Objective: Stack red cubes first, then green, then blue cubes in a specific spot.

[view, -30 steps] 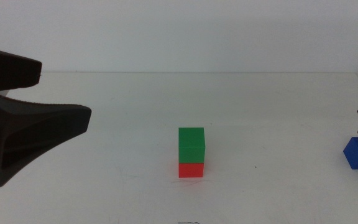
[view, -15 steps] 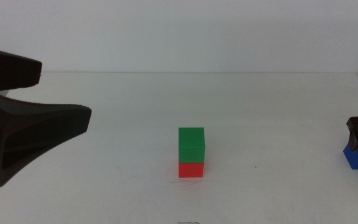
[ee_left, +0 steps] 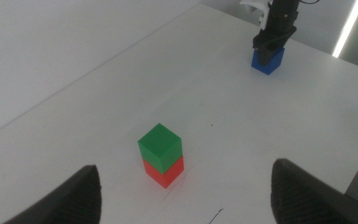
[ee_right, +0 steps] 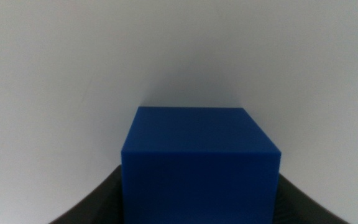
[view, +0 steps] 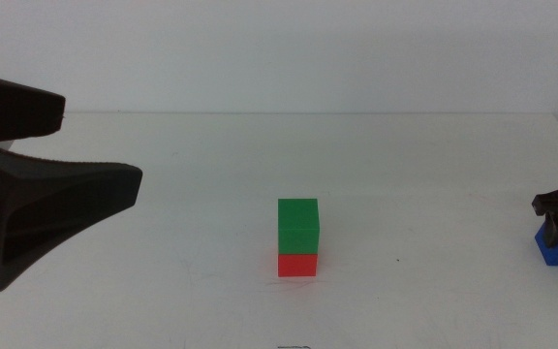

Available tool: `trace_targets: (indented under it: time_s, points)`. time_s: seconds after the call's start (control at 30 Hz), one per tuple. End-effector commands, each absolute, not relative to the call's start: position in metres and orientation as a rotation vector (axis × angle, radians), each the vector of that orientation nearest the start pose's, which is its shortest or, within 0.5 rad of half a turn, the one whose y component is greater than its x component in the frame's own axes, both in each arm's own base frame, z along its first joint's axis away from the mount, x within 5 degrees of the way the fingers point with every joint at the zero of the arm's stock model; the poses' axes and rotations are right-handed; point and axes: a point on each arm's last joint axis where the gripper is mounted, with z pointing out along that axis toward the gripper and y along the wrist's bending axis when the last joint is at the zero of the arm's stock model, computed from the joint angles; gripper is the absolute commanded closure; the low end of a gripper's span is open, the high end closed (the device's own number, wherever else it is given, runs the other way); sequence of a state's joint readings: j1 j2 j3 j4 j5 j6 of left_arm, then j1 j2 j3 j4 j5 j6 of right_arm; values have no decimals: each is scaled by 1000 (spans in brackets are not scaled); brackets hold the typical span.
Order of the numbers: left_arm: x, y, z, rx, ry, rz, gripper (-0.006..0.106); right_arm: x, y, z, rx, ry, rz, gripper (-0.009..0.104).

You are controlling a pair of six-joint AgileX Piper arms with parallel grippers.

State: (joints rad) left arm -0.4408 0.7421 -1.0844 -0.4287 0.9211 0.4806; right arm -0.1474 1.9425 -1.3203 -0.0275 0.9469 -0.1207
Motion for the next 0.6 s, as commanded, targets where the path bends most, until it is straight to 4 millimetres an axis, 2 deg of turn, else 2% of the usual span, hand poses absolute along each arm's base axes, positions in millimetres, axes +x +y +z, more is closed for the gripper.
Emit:
trace_targets:
  time_s: [0.0,0.13,0.2,0.33,0.43,0.57]
  points:
    - [90,-76,444,790,1757,-508,7,367,-58,203,17,2997,-67,96]
    - [90,-76,444,790,1757,-508,7,359,-48,232,25,2941,-123,96]
    - [90,-76,444,790,1757,-508,7,351,-41,257,60,2873,-162,96]
    - [90,-76,444,790,1757,-508,7,329,-28,299,275,2821,-122,96]
    - [90,-76,444,790,1757,-508,7,314,-21,322,362,2840,-86,96]
    - [90,-76,444,791,1758,-509,7,303,-9,342,343,2840,-64,96]
